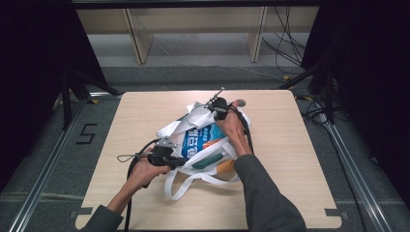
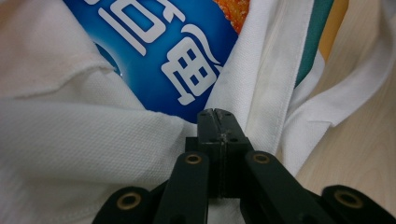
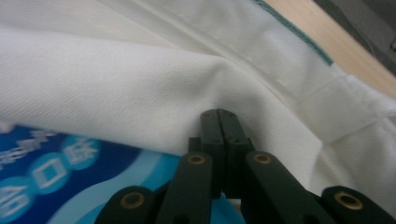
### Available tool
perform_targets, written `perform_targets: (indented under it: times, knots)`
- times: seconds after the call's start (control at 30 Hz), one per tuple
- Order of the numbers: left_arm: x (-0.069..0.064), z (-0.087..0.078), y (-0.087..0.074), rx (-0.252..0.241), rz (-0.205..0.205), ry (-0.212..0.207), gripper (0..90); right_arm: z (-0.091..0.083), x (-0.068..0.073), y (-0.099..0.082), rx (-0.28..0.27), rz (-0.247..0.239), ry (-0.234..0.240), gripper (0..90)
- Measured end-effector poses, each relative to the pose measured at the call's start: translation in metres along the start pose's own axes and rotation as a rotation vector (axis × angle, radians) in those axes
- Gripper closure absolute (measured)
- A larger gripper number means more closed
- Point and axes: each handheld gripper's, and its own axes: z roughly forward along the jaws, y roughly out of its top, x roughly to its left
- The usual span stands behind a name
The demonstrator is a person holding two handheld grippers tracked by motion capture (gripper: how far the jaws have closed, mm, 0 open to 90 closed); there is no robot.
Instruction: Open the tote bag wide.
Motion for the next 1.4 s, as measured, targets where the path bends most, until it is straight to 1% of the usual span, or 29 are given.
perform_targets:
  times: [0.03, 0.07, 0.13, 0.23, 0.33, 0.37, 0.4, 0.43, 0.47, 0.53, 0.6, 0.63, 0.73, 0.77, 0.83, 0.87, 0.9, 0.93, 0.97, 1.0, 1.03, 1.07, 1.13, 1.17, 1.23, 1.3, 1.33, 1.37, 1.4]
  knots:
    - [0.000, 0.000, 0.001, -0.005, -0.004, -0.004, 89.4, 0.005, 0.000, -0.001, 0.017, 0.024, 0.001, 90.0]
    - [0.001, -0.001, 0.002, 0.003, 0.024, -0.002, 89.4, 0.005, 0.000, -0.001, 0.017, 0.024, 0.001, 90.0]
    - [0.000, -0.003, 0.003, -0.002, 0.018, 0.000, 89.3, 0.005, -0.003, -0.001, 0.019, 0.029, 0.013, 90.0]
    - [0.003, -0.012, 0.013, -0.052, 0.004, 0.011, 87.3, -0.022, -0.007, -0.002, -0.044, 0.042, 0.069, 90.0]
    - [0.009, -0.021, 0.030, -0.104, -0.016, 0.034, 86.6, -0.046, -0.010, -0.013, -0.133, 0.002, 0.121, 90.0]
    - [0.012, -0.022, 0.037, -0.114, -0.001, 0.044, 86.6, -0.054, -0.011, -0.019, -0.138, -0.028, 0.131, 90.0]
    - [0.015, -0.022, 0.046, -0.119, 0.004, 0.052, 86.6, -0.062, -0.008, -0.026, -0.132, -0.011, 0.151, 90.0]
    - [0.018, -0.021, 0.054, -0.109, 0.007, 0.069, 86.7, -0.068, -0.007, -0.033, -0.129, -0.033, 0.183, 90.0]
    - [0.018, -0.021, 0.054, -0.109, 0.007, 0.069, 86.8, -0.068, -0.007, -0.033, -0.129, -0.033, 0.183, 90.0]
    - [0.027, -0.016, 0.072, -0.090, 0.008, 0.094, 86.9, -0.075, -0.005, -0.049, -0.108, -0.082, 0.197, 90.0]
    - [0.042, -0.005, 0.090, -0.060, -0.010, 0.157, 87.5, -0.084, -0.004, -0.075, -0.097, -0.105, 0.223, 90.0]
    - [0.042, -0.005, 0.090, -0.060, -0.010, 0.157, 88.0, -0.084, -0.004, -0.075, -0.097, -0.105, 0.223, 90.0]
    - [0.061, 0.008, 0.090, -0.001, -0.033, 0.233, 89.3, -0.096, -0.005, -0.109, -0.094, -0.093, 0.255, 90.0]
    - [0.066, 0.011, 0.088, 0.004, -0.041, 0.246, 89.3, -0.095, -0.007, -0.118, -0.105, -0.106, 0.265, 90.0]
    - [0.072, 0.012, 0.086, 0.010, -0.045, 0.273, 89.5, -0.088, -0.005, -0.134, -0.098, -0.067, 0.268, 90.0]
    - [0.086, 0.012, 0.079, 0.006, -0.087, 0.317, 89.5, -0.082, -0.006, -0.140, -0.102, -0.056, 0.283, 90.0]
    - [0.086, 0.012, 0.079, 0.006, -0.087, 0.317, 89.6, -0.077, -0.006, -0.146, -0.114, -0.055, 0.282, 90.0]
    - [0.094, 0.011, 0.074, -0.002, -0.118, 0.323, 89.6, -0.074, -0.005, -0.150, -0.119, -0.019, 0.292, 90.0]
    - [0.103, 0.013, 0.063, -0.026, -0.171, 0.284, 89.6, -0.072, -0.004, -0.153, -0.155, -0.012, 0.292, 90.0]
    - [0.102, 0.015, 0.060, -0.036, -0.176, 0.288, 89.7, -0.075, -0.003, -0.154, -0.137, -0.009, 0.276, 90.0]
    - [0.100, 0.014, 0.060, -0.035, -0.156, 0.303, 89.6, -0.074, 0.000, -0.154, -0.153, -0.010, 0.258, 90.0]
    - [0.097, 0.013, 0.062, -0.026, -0.140, 0.306, 89.7, -0.077, 0.001, -0.152, -0.126, -0.023, 0.263, 90.0]
    - [0.094, 0.010, 0.063, -0.017, -0.124, 0.299, 89.5, -0.082, 0.003, -0.147, -0.146, -0.029, 0.206, 90.0]
    - [0.090, 0.007, 0.064, -0.019, -0.108, 0.295, 89.5, -0.082, 0.003, -0.147, -0.146, -0.029, 0.206, 90.0]
    - [0.081, -0.003, 0.068, -0.041, -0.072, 0.261, 88.4, -0.098, 0.007, -0.138, -0.207, -0.074, 0.176, 90.0]
    - [0.078, -0.004, 0.070, -0.050, -0.077, 0.252, 88.0, -0.108, 0.014, -0.131, -0.246, -0.083, 0.215, 90.0]
    - [0.074, -0.003, 0.074, -0.066, -0.090, 0.211, 88.0, -0.109, 0.021, -0.128, -0.278, -0.068, 0.214, 90.0]
    - [0.074, -0.003, 0.074, -0.066, -0.090, 0.211, 88.0, -0.109, 0.021, -0.128, -0.278, -0.068, 0.214, 90.0]
    - [0.070, 0.001, 0.076, -0.056, -0.091, 0.177, 87.9, -0.110, 0.029, -0.121, -0.271, -0.121, 0.247, 90.0]
